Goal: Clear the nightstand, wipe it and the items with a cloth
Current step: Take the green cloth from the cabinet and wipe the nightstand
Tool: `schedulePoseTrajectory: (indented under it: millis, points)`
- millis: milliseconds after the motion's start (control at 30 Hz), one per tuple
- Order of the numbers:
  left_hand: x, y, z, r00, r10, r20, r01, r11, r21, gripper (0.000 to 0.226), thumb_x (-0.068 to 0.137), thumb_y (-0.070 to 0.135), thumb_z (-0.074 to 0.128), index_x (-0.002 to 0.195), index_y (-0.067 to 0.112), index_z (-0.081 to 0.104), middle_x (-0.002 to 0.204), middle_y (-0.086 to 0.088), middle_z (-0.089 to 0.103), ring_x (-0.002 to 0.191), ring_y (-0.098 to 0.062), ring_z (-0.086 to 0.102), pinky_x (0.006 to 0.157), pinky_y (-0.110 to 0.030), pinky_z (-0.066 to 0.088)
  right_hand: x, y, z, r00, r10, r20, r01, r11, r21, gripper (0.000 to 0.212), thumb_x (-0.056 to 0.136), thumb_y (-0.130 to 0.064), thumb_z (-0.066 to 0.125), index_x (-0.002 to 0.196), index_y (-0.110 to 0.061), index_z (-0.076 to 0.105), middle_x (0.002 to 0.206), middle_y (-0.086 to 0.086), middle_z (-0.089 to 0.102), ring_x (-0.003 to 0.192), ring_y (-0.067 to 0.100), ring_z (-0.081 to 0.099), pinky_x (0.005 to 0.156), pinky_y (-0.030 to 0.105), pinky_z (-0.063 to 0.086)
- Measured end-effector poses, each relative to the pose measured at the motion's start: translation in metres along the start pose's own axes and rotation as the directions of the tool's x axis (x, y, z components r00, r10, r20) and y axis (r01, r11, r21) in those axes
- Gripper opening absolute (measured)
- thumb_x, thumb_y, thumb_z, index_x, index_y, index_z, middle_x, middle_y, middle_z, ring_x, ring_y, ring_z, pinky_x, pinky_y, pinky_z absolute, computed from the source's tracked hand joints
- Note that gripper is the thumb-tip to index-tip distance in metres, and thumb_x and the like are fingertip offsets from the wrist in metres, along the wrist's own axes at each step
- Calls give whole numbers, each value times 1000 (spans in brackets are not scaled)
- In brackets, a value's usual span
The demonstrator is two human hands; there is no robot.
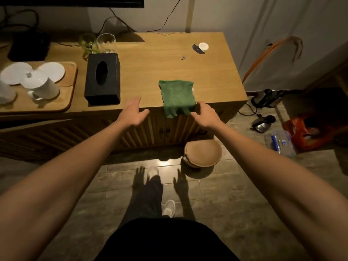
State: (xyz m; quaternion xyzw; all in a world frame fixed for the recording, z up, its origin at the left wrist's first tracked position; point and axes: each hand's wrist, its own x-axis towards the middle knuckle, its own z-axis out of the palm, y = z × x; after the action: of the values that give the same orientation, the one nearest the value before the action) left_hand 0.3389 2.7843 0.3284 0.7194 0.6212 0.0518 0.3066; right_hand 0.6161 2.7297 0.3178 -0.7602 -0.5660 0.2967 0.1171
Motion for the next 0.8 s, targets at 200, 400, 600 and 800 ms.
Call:
schedulePoseTrajectory:
  millis: [200, 400, 600, 800]
  points:
    - [114, 9, 6, 995, 79, 66, -82, 996, 41, 78, 97, 45, 53, 159, 13, 18, 166, -11, 21, 153, -32, 17, 123, -51, 20, 102, -12, -11, 996, -39, 79, 48, 993, -105, 70, 97, -29, 59, 157, -11, 26, 161, 10, 34, 146, 28, 35, 119, 44, 32]
    - [192, 21, 19, 977, 156, 144, -161, 987, 27, 79, 93, 37, 63, 157, 10, 24, 161, -15, 30, 148, -34, 24, 121, -45, 21, 181, -22, -5, 988, -49, 149, 76, 981, -179, 72, 98, -26, 61, 157, -12, 24, 163, 11, 28, 148, 29, 31, 121, 46, 30]
    - [230, 23, 31, 974, 76, 214, -77, 997, -4, 84, 93, 39, 65, 158, 13, 18, 157, -18, 32, 146, -35, 30, 118, -47, 29, 223, -24, 1, 975, -32, 220, 82, 972, -219, 72, 97, -24, 62, 157, -18, 23, 160, 11, 30, 147, 32, 30, 117, 49, 35]
    - [242, 30, 41, 984, -36, 174, 27, 998, 55, 46, 91, 26, 67, 133, 12, 52, 128, -15, 58, 122, -34, 53, 101, -44, 47, 244, -20, 1, 960, -45, 276, 142, 929, -341, 55, 95, -32, 64, 143, -18, 41, 138, 16, 49, 130, 35, 42, 105, 49, 45]
